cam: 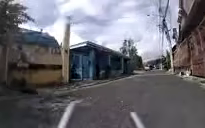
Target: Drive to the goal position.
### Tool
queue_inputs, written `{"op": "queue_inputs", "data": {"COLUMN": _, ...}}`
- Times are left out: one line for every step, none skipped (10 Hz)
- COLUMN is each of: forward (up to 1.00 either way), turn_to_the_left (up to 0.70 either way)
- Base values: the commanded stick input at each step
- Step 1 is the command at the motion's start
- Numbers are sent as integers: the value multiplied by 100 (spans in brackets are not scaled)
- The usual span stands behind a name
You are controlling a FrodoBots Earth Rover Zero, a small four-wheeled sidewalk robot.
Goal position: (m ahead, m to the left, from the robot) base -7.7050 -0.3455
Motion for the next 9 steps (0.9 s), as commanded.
{"op": "queue_inputs", "data": {"forward": 0, "turn_to_the_left": 85}}
{"op": "queue_inputs", "data": {"forward": 0, "turn_to_the_left": 85}}
{"op": "queue_inputs", "data": {"forward": 0, "turn_to_the_left": 85}}
{"op": "queue_inputs", "data": {"forward": 0, "turn_to_the_left": 85}}
{"op": "queue_inputs", "data": {"forward": 0, "turn_to_the_left": 85}}
{"op": "queue_inputs", "data": {"forward": 0, "turn_to_the_left": 85}}
{"op": "queue_inputs", "data": {"forward": 0, "turn_to_the_left": 85}}
{"op": "queue_inputs", "data": {"forward": 0, "turn_to_the_left": 85}}
{"op": "queue_inputs", "data": {"forward": 0, "turn_to_the_left": 85}}
